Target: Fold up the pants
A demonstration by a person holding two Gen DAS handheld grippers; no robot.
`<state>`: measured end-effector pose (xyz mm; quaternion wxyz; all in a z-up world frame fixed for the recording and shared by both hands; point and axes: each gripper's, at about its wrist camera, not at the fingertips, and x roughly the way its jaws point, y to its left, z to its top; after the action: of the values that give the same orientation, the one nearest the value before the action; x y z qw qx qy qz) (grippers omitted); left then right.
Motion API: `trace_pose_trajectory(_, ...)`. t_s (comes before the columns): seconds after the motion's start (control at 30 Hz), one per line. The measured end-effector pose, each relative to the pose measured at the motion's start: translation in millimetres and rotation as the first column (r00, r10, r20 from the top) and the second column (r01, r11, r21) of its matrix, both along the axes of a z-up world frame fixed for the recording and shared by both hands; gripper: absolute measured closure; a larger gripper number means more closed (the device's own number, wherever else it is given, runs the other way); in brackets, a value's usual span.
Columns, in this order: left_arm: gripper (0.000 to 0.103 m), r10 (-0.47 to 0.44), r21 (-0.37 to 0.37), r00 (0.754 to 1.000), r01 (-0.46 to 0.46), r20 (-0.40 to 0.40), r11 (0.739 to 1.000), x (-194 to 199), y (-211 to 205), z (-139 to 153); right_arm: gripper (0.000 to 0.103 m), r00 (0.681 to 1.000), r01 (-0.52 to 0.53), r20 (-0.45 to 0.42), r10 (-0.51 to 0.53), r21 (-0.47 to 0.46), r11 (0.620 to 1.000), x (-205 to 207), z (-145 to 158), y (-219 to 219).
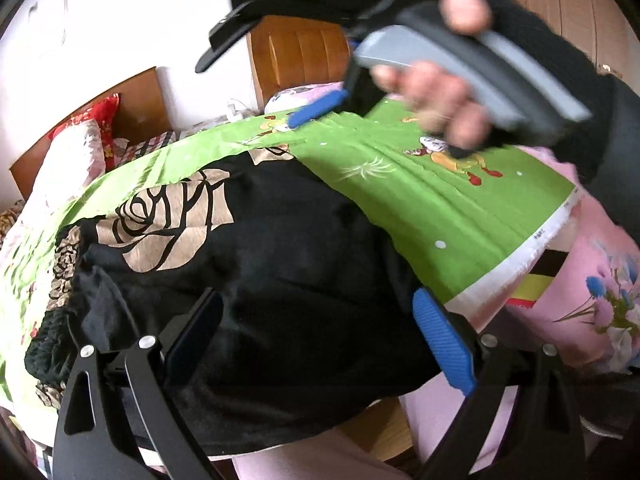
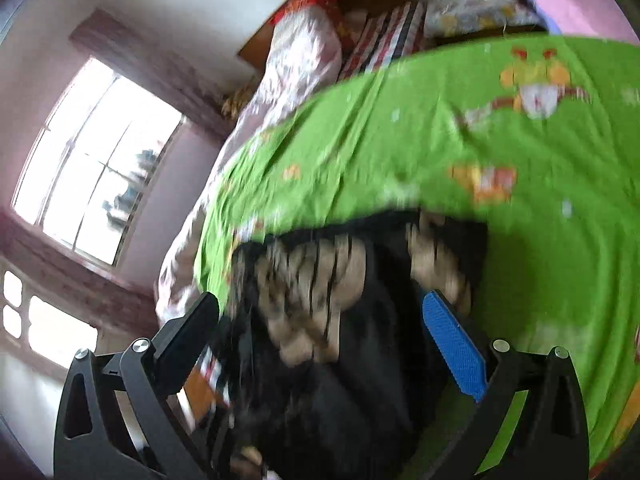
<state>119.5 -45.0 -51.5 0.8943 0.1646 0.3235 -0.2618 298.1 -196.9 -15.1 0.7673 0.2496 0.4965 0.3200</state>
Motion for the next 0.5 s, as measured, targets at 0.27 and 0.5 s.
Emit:
trace_pose_trajectory(0.27, 0.006, -0.022, 0.101, 1.0, 0.021, 0.008, 0.995, -4.9, -27.7, -16.9, 0.004, 0.996, -0.017, -0.089, 0.007, -0.114, 0.993, -19.9, -48.4, 18.8)
trace_pose_trajectory(0.5, 0.007, -0.018, 0.058, 1.0, 0.018, 0.009, 0.998, -6.8, -15.5, -5.1, 0.004, 0.988, 0.141, -0.045, -0.146, -0.094, 0.986, 15.0, -37.3, -1.6)
